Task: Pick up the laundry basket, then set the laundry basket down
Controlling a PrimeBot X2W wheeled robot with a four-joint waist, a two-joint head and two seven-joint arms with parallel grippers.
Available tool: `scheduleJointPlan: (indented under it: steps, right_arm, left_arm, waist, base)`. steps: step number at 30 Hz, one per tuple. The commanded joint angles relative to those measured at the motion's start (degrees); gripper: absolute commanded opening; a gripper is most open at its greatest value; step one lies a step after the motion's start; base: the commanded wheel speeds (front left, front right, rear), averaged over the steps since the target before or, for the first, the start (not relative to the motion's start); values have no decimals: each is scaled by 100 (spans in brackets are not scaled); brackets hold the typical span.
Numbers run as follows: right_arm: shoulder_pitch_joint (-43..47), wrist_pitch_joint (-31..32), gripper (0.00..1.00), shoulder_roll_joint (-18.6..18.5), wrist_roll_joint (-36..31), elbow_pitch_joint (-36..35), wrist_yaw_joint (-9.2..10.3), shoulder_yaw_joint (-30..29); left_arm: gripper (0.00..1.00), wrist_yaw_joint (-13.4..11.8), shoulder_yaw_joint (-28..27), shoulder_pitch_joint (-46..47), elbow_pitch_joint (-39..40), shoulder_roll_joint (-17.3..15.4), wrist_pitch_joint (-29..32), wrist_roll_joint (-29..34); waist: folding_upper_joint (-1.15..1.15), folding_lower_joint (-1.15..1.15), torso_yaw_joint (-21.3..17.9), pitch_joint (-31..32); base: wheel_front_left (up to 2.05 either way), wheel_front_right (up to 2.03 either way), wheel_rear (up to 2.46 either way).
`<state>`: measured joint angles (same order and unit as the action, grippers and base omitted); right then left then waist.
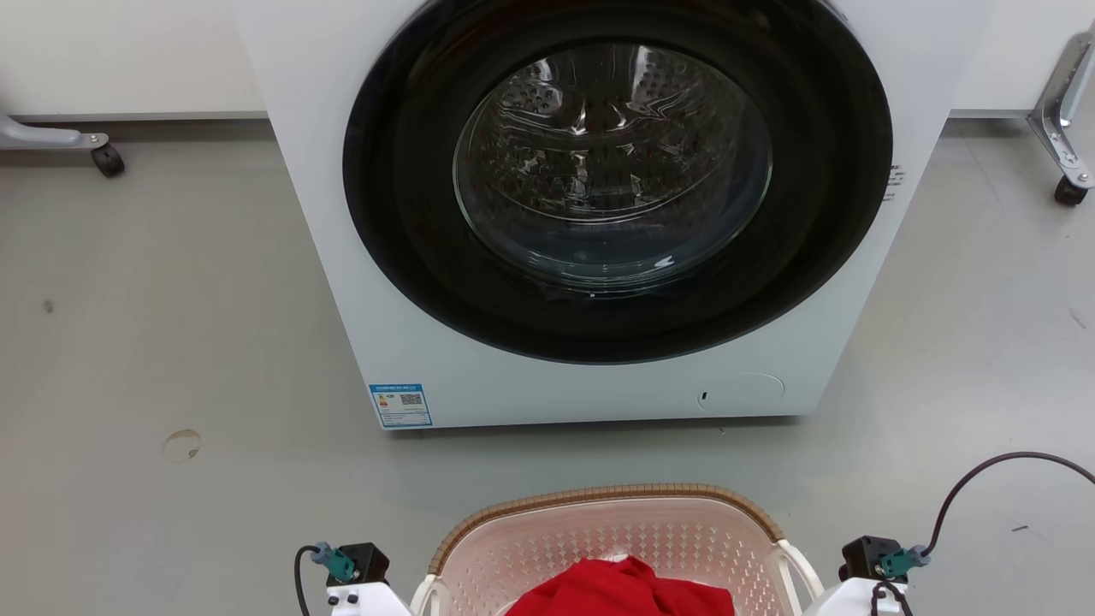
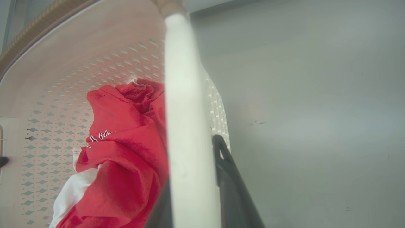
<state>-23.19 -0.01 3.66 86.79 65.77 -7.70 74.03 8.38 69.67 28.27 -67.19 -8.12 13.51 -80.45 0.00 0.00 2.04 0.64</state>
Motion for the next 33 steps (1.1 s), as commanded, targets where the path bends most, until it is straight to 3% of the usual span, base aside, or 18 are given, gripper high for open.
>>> scheduleJointPlan:
  steps: [1, 33]
  right_arm:
    - [-105, -139, 0, -654, 28, 302, 21, -68]
    - [-99, -147, 0, -654, 54, 330, 21, -68]
  left_arm:
    - [0, -89, -99, 155, -396, -771, -88, 0]
    - [0, -89, -91, 194, -403, -772, -115, -52]
  waist:
    - [0, 0, 1, -3]
    - [0, 0, 77, 6]
  base:
    - [0, 0, 0]
    - [0, 0, 0]
